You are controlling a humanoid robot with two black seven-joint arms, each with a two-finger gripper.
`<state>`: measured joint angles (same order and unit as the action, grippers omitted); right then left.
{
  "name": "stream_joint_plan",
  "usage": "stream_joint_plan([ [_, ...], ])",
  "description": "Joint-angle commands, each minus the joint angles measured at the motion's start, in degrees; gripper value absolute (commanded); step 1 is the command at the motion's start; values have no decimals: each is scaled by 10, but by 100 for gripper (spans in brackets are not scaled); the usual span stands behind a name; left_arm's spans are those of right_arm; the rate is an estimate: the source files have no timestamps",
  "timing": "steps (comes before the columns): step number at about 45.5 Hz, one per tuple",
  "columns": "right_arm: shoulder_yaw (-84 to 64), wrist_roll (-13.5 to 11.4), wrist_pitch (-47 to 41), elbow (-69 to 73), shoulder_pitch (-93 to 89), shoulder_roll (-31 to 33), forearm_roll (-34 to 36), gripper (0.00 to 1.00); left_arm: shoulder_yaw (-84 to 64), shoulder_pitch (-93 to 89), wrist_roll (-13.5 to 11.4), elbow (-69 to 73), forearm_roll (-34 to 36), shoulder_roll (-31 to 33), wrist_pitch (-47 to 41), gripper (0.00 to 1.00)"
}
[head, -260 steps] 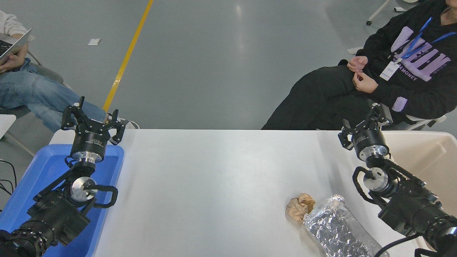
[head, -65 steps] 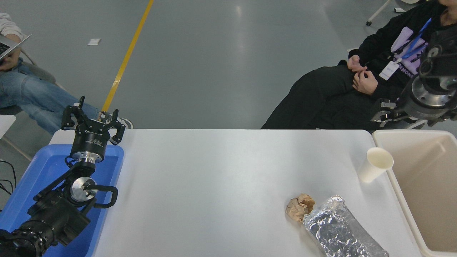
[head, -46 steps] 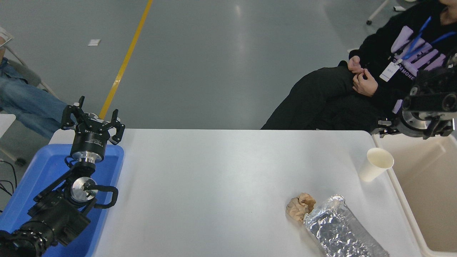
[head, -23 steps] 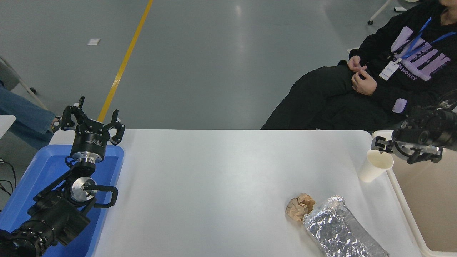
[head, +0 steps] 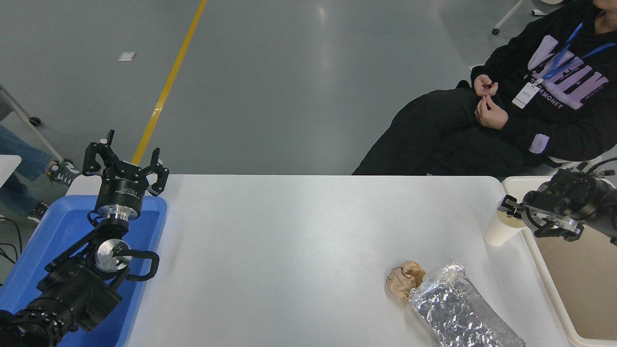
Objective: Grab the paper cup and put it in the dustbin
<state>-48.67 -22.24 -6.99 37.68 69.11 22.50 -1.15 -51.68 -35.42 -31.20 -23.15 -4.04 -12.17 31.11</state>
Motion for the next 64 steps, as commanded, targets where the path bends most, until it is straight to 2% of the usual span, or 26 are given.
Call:
stream_joint_plan([
  [1,9,-1,-6,0,-4,3,45,7,0,-1,0,0,0,0,-1,99],
  [3,9,-1,-7,1,-4,3,46,0,0,0,0,0,0,0,0,99],
  [14,9,-1,-8,13,-3,3,90,0,0,0,0,0,0,0,0,99],
  [32,-5,-1,-9,42,36,4,85,0,0,0,0,0,1,0,0,99],
  [48,-160,-3,-14,279,250,23,77,0,0,0,0,-1,0,0,0,99],
  [54,-194,-2,-58,360,353,32,77,0,0,0,0,0,1,0,0,99],
  [64,-195,0,-259,395,501,29,78,0,0,0,0,0,1,0,-1,99],
])
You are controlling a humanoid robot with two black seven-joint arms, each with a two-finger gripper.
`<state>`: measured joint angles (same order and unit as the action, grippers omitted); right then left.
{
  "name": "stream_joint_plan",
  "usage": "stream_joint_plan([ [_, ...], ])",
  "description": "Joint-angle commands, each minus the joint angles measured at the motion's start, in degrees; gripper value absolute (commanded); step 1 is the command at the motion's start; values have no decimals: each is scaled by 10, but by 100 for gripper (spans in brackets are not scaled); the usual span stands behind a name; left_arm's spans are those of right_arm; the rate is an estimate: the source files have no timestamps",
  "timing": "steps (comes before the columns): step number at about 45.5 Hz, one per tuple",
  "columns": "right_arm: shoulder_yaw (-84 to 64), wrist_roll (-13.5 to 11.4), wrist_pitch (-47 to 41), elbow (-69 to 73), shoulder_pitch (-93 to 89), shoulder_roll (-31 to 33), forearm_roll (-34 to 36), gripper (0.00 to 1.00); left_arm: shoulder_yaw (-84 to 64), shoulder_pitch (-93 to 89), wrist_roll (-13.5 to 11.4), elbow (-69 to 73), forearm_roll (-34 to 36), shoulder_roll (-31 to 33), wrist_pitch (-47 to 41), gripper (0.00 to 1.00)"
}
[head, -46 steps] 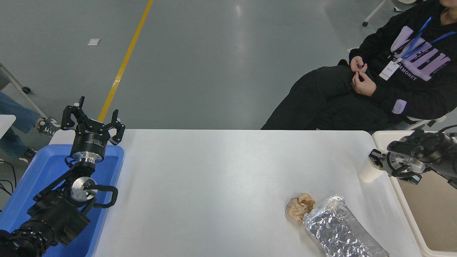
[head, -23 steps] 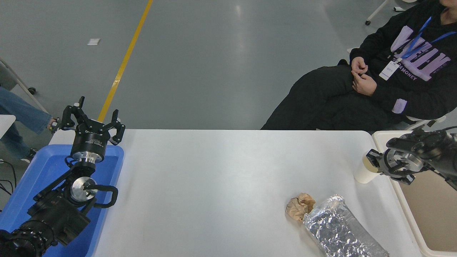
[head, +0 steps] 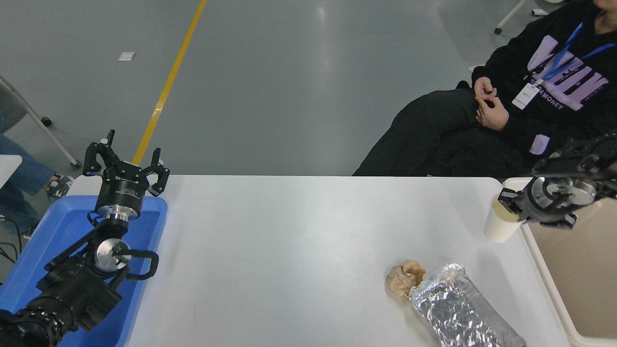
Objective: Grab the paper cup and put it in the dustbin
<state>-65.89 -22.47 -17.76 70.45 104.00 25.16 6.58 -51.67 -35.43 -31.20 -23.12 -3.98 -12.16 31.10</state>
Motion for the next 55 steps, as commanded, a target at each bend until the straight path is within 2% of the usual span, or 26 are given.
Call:
stream_joint_plan([
  [1,-22,2,-163,67,160,2,1,0,0,0,0,0,0,0,0,99],
  [7,-22,2,-203,72,204,1,7,0,0,0,0,0,0,0,0,99],
  [32,-22,2,-272,121,341,3,10,0,0,0,0,0,0,0,0,99],
  [55,-29,2,-272,121,367,10,11,0,0,0,0,0,0,0,0,99],
])
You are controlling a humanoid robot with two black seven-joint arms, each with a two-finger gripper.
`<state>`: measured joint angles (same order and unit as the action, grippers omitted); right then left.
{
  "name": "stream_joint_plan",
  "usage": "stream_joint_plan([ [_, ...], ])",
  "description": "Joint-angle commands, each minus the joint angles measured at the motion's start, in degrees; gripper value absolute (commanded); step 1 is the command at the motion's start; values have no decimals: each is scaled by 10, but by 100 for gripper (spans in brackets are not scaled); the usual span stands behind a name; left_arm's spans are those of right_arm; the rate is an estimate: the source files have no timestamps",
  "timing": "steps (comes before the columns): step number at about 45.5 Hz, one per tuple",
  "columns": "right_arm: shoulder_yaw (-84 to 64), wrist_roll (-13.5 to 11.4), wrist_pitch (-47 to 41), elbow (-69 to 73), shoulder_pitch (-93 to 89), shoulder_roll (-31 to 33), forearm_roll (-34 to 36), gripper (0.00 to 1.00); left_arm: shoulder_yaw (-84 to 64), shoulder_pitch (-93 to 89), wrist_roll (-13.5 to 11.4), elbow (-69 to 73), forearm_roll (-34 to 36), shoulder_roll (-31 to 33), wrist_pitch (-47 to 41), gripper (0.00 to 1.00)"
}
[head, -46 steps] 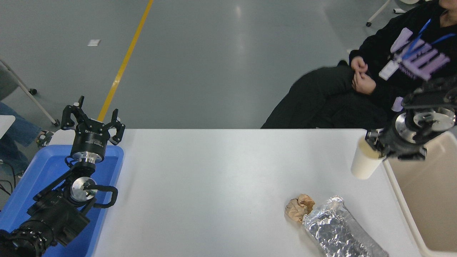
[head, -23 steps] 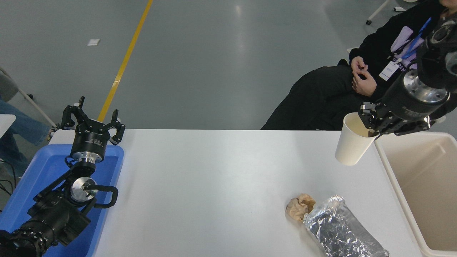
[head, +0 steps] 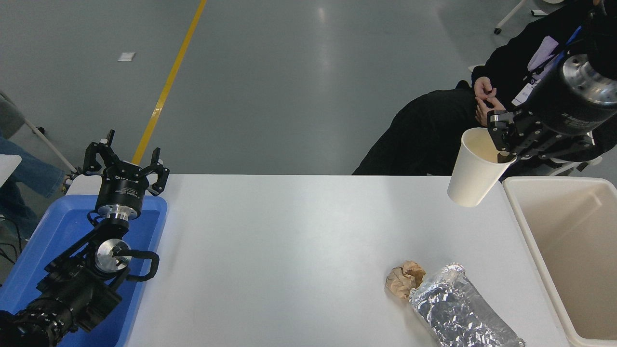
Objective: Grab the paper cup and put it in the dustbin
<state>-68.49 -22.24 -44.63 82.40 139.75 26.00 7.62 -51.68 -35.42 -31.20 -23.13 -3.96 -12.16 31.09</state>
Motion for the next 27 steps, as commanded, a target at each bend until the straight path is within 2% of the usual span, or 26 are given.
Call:
stream_joint_plan([
  [1,-3,0,-4,0,10,2,0,0,0,0,0,0,0,-1,0,99],
  [15,-39,0,27,-25,-4,45,-2,0,0,0,0,0,0,0,0,99],
  [27,-83,1,132,-111,-118,150,-44,0,0,0,0,0,-1,0,0,99],
])
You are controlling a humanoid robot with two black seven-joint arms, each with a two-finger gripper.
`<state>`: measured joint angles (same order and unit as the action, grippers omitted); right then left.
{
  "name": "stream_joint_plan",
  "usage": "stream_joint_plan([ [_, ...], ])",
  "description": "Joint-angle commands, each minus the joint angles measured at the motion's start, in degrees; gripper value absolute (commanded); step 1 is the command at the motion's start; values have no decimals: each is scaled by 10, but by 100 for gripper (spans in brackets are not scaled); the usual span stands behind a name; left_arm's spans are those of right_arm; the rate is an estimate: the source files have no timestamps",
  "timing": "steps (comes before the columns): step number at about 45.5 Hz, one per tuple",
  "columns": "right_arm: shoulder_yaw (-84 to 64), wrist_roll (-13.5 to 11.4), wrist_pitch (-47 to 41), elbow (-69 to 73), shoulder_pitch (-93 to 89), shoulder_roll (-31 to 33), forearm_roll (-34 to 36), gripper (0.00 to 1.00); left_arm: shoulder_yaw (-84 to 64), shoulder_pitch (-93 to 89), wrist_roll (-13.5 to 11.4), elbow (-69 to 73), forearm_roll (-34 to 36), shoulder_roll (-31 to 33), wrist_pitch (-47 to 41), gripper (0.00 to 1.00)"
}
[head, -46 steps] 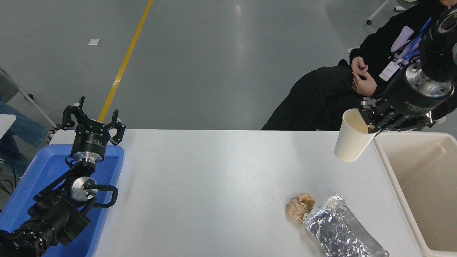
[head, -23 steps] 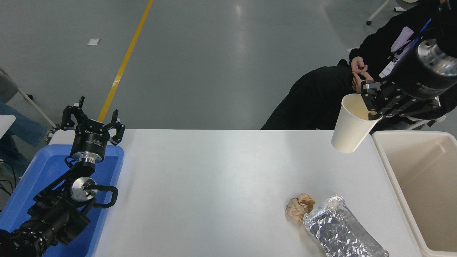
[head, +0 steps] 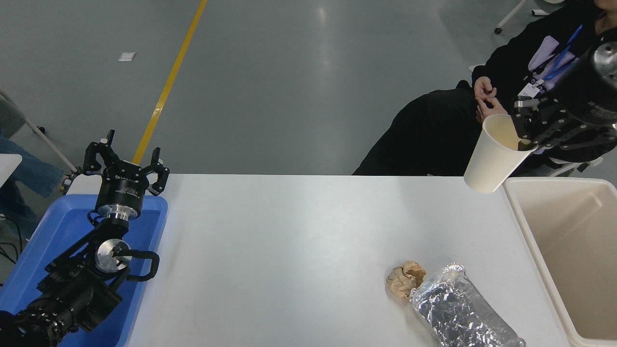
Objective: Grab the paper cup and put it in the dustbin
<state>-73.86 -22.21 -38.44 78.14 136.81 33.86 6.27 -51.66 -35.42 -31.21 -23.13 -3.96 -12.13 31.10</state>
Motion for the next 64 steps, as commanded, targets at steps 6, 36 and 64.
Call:
stream_joint_plan([
  [6,-21,1,112,-119,-190,86,-34,0,0,0,0,0,-1,-1,0,99],
  [36,178,2,373,-350,-620,53,-32,0,0,0,0,0,-1,0,0,99],
  [64,268,2,381,-665,-857,-66,-34,0,0,0,0,0,-1,0,0,99],
])
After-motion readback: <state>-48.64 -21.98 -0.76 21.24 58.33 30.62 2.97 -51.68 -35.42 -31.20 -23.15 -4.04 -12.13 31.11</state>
